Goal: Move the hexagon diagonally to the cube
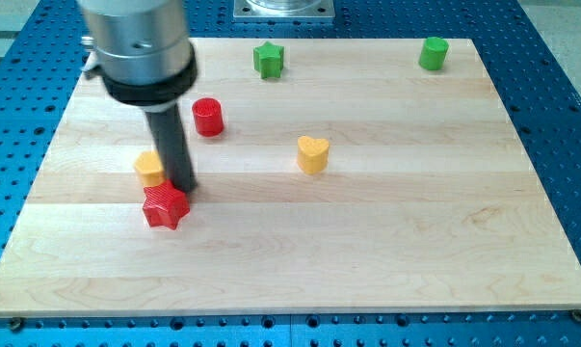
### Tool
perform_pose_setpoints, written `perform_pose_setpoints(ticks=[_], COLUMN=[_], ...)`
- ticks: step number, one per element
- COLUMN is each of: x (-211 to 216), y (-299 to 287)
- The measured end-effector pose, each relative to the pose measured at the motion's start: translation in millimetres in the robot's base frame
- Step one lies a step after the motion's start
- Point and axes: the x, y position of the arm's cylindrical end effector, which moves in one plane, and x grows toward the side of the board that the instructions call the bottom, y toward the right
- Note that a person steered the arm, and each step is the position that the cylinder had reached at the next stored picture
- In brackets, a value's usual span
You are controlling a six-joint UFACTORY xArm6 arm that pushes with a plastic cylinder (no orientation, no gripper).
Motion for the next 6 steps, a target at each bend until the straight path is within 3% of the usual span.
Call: perform_pose_setpoints(ticks=[2, 6], x=[-40, -49], y=[-69, -75])
